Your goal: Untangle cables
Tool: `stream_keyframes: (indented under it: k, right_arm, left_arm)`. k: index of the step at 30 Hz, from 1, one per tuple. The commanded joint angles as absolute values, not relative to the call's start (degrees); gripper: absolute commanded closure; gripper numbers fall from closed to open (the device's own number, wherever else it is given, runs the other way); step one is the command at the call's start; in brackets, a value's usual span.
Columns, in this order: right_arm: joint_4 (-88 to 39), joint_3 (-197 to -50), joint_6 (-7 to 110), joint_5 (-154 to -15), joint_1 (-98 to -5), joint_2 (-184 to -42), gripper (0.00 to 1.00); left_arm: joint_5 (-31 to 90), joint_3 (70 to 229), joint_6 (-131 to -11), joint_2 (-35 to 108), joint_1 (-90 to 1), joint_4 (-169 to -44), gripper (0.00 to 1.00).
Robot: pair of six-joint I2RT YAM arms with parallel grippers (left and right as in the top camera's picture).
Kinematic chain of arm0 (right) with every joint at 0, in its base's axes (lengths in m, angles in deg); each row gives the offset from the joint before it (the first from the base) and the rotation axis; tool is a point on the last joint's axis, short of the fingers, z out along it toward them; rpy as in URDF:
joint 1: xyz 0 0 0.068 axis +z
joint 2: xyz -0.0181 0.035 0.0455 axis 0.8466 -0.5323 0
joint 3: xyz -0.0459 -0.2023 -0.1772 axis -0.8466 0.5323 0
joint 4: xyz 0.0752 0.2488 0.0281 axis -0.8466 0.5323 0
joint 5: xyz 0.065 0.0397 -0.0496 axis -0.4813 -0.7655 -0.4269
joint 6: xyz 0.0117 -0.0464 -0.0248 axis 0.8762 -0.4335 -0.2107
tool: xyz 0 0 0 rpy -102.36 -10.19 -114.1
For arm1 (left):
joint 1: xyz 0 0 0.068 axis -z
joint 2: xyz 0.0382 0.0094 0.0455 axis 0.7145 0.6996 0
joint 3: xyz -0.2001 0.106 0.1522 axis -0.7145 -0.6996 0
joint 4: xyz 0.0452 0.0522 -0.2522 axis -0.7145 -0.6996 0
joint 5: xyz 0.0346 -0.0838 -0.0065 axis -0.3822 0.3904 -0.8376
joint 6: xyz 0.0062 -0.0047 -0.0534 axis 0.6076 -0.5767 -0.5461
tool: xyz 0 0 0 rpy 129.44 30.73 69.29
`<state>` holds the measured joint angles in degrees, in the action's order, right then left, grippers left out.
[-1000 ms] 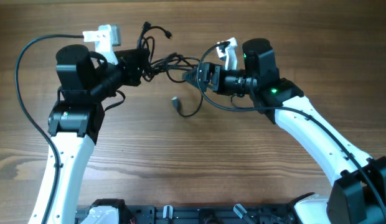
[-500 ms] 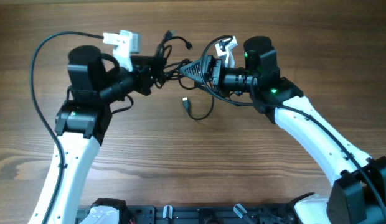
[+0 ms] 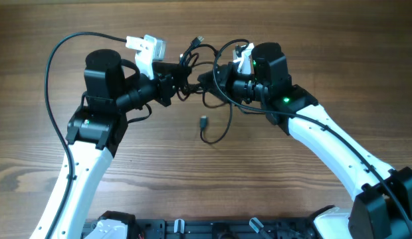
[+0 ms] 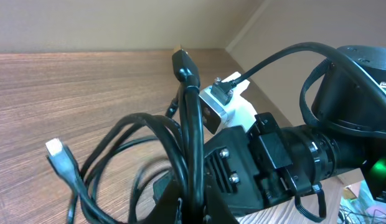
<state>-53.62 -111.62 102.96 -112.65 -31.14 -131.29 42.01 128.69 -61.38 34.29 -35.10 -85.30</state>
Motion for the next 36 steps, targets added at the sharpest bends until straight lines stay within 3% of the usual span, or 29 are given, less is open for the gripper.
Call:
stream_keyframes:
  k: [1, 4, 8, 16, 24, 29, 36]
  right_arm:
    - [-52.5, -111.8, 102.3, -110.3, -31.0, -131.2, 0.96]
    - [-52.2, -111.8, 102.3, -109.5, -31.0, -131.2, 0.96]
    - [-52.2, -111.8, 102.0, -108.4, -31.6, -131.2, 0.96]
    - [-52.3, -111.8, 100.2, -108.7, -33.9, -131.2, 0.96]
    - [-59.4, -111.8, 91.0, -115.5, -33.9, -131.2, 0.96]
    - [-70.1, -111.8, 79.7, -129.2, -33.9, -131.2, 0.96]
    - [-70.3, -111.8, 70.1, -141.7, -33.9, -131.2, 0.96]
  left_arm:
    - [44.3, 129.9, -60.5, 33.2, -34.8, -84.2, 0.96]
    - [44.0, 129.9, -60.5, 33.2, -34.9, -84.2, 0.95]
    - [43.9, 129.9, -61.2, 32.3, -36.9, -84.2, 0.66]
    - [40.8, 129.9, -66.7, 28.6, -45.2, -85.8, 0.34]
    - [40.7, 129.9, -66.7, 28.6, -46.5, -93.1, 0.22]
    - [40.7, 129.9, -66.4, 28.6, -46.5, -95.3, 0.18]
    - [46.1, 129.9, -51.4, 28.6, -46.5, -95.8, 0.19]
